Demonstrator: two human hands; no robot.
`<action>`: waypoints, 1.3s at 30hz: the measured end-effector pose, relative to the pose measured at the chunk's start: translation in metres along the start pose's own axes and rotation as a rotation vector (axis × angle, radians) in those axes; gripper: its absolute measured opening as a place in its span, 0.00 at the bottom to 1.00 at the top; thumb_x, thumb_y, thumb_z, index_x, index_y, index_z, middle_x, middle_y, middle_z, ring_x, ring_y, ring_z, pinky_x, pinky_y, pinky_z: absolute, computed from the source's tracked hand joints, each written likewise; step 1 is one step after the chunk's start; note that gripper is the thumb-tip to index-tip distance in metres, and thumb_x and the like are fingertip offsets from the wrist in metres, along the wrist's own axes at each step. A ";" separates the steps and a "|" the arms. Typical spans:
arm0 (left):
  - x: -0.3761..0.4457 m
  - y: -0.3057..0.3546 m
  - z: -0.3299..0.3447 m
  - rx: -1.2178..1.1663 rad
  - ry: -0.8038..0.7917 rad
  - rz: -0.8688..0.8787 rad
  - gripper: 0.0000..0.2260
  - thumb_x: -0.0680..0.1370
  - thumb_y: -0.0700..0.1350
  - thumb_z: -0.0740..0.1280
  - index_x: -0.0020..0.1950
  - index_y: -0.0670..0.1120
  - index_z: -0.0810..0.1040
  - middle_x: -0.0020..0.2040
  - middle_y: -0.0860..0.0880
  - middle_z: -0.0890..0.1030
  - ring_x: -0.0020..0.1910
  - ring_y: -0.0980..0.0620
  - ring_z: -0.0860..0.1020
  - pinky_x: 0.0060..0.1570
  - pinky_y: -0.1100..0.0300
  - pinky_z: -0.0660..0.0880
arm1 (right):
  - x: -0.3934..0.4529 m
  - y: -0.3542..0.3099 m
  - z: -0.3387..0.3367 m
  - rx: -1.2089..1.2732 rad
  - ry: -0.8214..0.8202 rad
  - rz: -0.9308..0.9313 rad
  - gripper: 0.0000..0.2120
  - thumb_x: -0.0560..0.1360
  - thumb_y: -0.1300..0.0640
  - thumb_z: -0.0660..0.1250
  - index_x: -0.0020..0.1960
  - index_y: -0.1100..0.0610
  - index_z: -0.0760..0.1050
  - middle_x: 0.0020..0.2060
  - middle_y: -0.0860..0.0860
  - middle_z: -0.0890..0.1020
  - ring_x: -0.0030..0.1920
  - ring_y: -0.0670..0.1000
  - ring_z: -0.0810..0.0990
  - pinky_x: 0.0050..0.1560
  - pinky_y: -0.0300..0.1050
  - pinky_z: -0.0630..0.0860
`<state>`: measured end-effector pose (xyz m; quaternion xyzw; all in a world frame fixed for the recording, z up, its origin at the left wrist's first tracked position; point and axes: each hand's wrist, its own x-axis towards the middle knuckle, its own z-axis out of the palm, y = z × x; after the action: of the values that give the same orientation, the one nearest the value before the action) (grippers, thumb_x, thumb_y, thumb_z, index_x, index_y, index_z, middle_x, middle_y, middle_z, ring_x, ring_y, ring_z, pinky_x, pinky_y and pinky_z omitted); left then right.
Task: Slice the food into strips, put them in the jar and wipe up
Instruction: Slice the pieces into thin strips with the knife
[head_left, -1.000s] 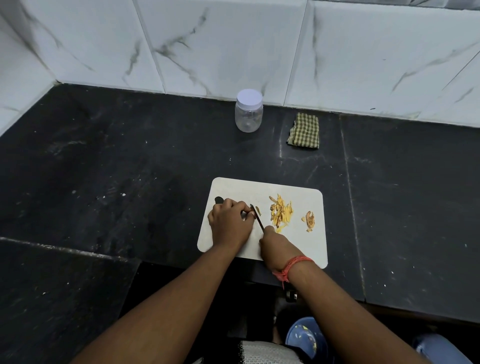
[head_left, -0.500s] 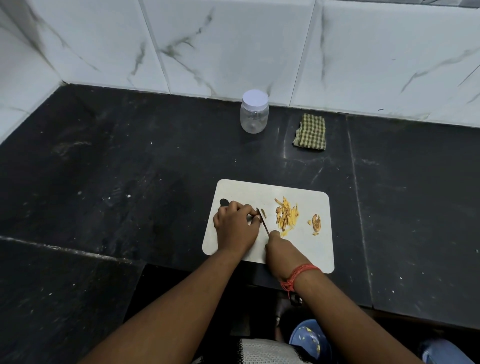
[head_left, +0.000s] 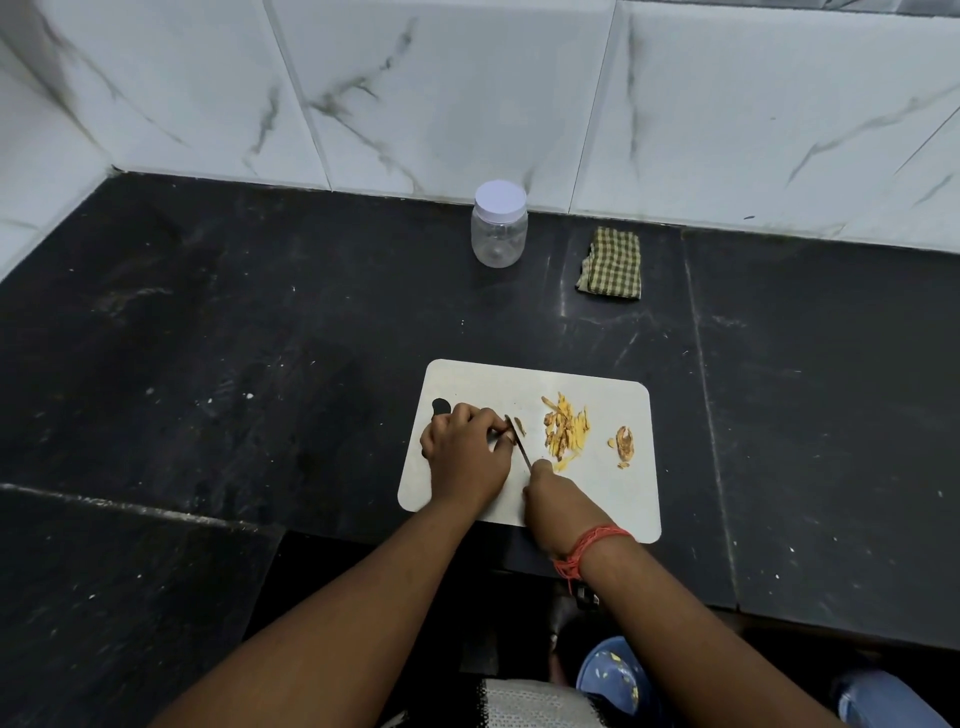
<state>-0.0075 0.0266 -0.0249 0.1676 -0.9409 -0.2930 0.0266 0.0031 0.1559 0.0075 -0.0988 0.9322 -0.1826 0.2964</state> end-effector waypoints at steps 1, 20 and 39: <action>0.000 0.000 0.000 -0.001 0.006 -0.003 0.05 0.78 0.53 0.67 0.52 0.55 0.81 0.57 0.55 0.76 0.61 0.49 0.68 0.65 0.55 0.56 | 0.000 0.000 -0.001 -0.002 -0.005 -0.002 0.12 0.80 0.66 0.55 0.63 0.66 0.63 0.49 0.63 0.81 0.47 0.60 0.80 0.35 0.46 0.66; -0.001 0.000 0.002 0.024 0.013 0.000 0.05 0.79 0.52 0.66 0.52 0.54 0.80 0.57 0.54 0.76 0.61 0.48 0.68 0.67 0.53 0.57 | -0.008 0.007 0.004 -0.026 -0.003 -0.012 0.11 0.80 0.65 0.55 0.62 0.65 0.63 0.50 0.63 0.80 0.49 0.61 0.80 0.40 0.45 0.67; 0.000 0.000 0.003 0.029 0.006 0.003 0.06 0.79 0.53 0.66 0.52 0.54 0.80 0.57 0.54 0.76 0.62 0.48 0.68 0.67 0.52 0.57 | -0.010 0.008 0.004 -0.052 0.020 -0.027 0.14 0.76 0.70 0.54 0.62 0.66 0.63 0.49 0.63 0.81 0.48 0.61 0.80 0.38 0.44 0.65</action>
<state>-0.0078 0.0280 -0.0278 0.1673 -0.9453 -0.2786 0.0272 0.0127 0.1650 0.0057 -0.1172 0.9382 -0.1630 0.2819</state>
